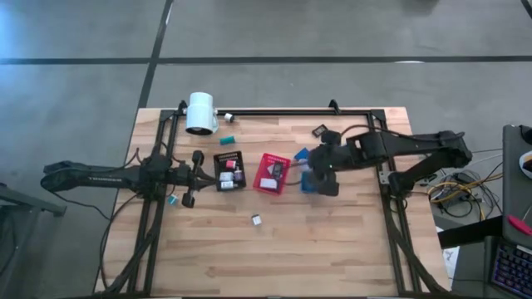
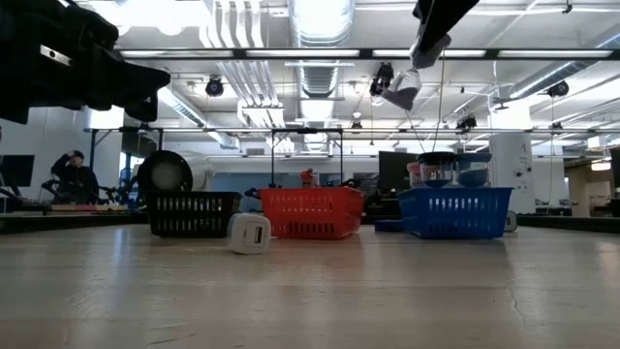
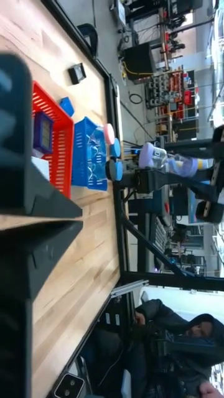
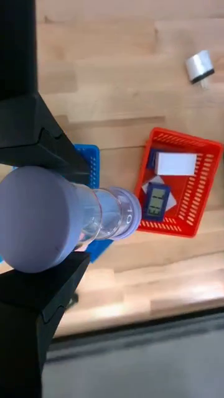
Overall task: Pick & Place Office items
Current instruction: Put the purple hourglass into the blue bin
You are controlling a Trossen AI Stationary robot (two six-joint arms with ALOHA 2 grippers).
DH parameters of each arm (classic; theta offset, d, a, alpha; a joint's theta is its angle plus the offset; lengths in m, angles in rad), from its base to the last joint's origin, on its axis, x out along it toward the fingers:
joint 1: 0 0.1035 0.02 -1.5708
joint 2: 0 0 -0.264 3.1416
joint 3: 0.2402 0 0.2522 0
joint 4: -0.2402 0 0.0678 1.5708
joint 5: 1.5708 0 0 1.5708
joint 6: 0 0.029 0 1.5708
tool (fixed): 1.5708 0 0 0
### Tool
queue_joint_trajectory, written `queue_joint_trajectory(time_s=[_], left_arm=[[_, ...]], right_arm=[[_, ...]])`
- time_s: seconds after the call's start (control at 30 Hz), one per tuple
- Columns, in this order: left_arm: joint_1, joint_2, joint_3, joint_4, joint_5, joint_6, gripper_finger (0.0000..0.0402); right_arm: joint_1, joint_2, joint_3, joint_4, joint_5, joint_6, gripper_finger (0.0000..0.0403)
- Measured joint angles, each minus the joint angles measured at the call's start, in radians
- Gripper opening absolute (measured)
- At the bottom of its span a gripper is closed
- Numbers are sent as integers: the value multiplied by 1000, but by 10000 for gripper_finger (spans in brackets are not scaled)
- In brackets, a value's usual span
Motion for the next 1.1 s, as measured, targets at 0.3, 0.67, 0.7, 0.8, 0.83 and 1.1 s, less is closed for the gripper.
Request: queue_joint_trajectory(time_s=[0.3, 0.67, 0.7, 0.8, 0.83, 1.1], left_arm=[[0, 0, 1, 4, 0, -1, 28], [0, 0, 2, 4, -1, -6, 30], [0, 0, 2, 4, -1, -7, 30], [0, 0, 2, 4, -1, -8, 30], [0, 0, 2, 4, -1, -11, 30], [0, 0, 2, 4, 2, -15, 34]], right_arm=[[-141, 114, 33, -43, -180, -12, 189], [-270, 401, 286, -322, -271, -80, 189], [-275, 423, 311, -335, -273, -84, 189], [-284, 480, 380, -366, -286, -109, 189], [-286, 499, 402, -378, -296, -112, 189], [-291, 630, 548, -429, -372, -112, 189]])
